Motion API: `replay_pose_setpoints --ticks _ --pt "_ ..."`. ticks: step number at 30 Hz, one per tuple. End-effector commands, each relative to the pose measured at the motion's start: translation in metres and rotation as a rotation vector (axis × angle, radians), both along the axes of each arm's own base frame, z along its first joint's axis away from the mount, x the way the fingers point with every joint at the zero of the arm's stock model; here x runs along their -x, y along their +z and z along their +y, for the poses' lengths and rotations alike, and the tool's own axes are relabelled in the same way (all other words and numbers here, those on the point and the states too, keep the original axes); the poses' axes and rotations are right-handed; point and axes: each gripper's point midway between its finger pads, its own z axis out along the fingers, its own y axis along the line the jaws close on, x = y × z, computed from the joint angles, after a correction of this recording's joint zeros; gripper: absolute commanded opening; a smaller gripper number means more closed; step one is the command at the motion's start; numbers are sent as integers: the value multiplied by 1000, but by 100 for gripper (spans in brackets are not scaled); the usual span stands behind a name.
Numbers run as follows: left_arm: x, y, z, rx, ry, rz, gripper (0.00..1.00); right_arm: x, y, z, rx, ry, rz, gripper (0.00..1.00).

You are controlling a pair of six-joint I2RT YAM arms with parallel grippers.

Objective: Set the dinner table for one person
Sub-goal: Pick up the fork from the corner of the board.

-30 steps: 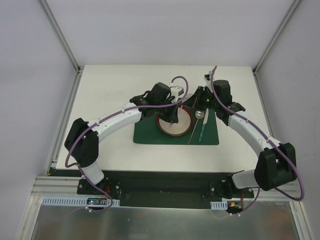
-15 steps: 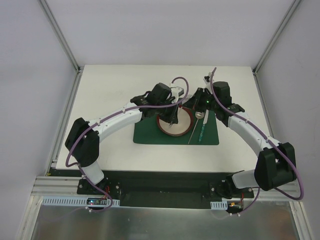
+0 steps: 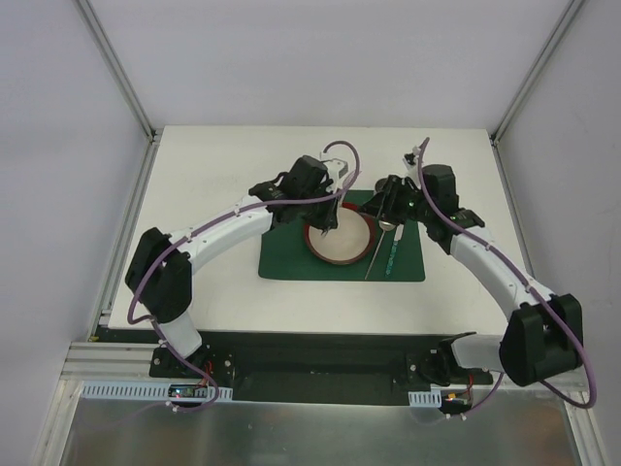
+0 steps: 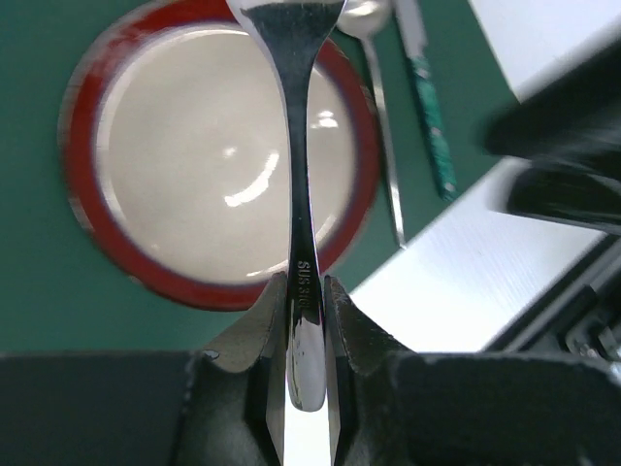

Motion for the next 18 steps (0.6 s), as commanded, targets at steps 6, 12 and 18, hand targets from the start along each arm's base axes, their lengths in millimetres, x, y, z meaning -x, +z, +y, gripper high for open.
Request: replay_pose_setpoints --ticks 6,12,18 --pt "-39 11 82 -61 365 -110 0 28 54 -37 -23 -36 -168 35" --pt "-15 -13 119 -48 542 -77 0 37 60 -55 -49 -64 -190 34" --pt "10 -47 142 -78 623 -9 0 40 66 -66 -73 -73 -204 34"
